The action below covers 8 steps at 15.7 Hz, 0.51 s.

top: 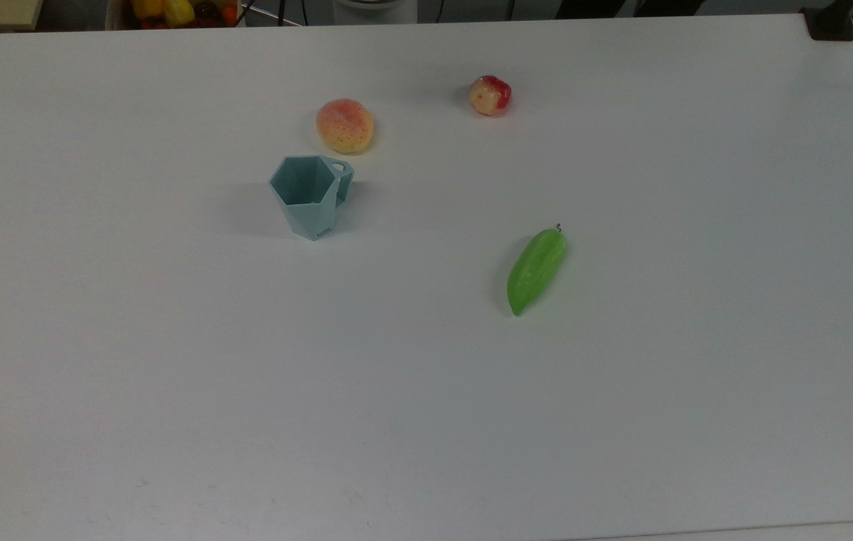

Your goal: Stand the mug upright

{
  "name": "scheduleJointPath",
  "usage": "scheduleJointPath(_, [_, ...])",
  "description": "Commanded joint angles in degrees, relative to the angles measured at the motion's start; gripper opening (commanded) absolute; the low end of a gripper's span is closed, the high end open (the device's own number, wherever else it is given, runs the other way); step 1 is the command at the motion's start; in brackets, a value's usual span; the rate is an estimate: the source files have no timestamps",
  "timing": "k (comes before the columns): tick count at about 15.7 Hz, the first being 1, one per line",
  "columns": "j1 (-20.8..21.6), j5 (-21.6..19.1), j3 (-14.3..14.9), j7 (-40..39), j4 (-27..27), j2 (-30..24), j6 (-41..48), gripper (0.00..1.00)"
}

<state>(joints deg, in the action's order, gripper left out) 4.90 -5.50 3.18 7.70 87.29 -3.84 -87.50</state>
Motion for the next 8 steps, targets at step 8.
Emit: scheduleJointPath(8, [-0.6, 0.1, -0.1, -14.1, 8.2, -3.9, -9.8, 1.00])
